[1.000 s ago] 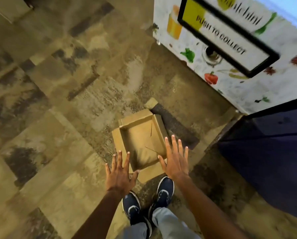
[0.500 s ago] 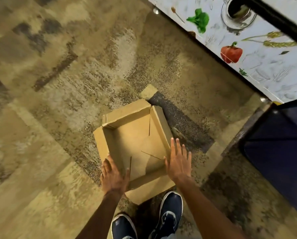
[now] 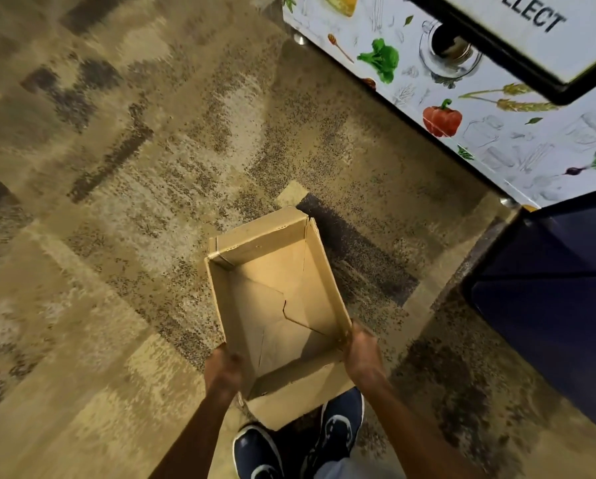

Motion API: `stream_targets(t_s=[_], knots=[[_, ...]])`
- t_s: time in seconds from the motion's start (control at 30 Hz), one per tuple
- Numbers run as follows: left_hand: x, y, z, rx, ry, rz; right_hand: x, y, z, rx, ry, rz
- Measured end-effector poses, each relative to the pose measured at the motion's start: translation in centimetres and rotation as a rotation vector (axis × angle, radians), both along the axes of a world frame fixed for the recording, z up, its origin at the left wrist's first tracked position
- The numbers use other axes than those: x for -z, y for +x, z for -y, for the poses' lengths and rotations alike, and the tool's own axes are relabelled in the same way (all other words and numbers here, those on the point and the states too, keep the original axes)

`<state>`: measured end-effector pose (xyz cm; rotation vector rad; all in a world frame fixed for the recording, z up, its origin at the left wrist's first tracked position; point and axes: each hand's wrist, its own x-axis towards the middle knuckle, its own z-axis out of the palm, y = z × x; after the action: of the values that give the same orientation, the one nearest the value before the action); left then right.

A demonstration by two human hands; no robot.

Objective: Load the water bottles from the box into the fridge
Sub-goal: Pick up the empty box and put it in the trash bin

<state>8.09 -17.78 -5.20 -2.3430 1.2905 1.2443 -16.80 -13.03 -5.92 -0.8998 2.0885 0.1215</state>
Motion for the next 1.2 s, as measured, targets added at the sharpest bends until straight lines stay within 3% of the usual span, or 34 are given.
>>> stream_targets(t_s=[0.23, 0.47, 0.8, 1.2], knots=[[-11.8, -0.3, -0.3, -0.017, -0.005, -0.032, -11.4, -0.2, -1.4, 0.049, -0.064, 0.007], [-24.5, -1.5, 0.9, 0.104, -0.068, -0.076, -25.8, -2.0, -0.8, 0.169, -0.186, -0.017], [-45.2, -8.2, 2.2, 0.418, -0.142, -0.085, -44.9, -6.3, -0.9, 0.403, -0.408, 0.025], [-55.5, -14.2, -2.1, 0.880, -0.287, -0.126, -55.3, -9.1, -4.1, 0.762, -0.583, 0.022]])
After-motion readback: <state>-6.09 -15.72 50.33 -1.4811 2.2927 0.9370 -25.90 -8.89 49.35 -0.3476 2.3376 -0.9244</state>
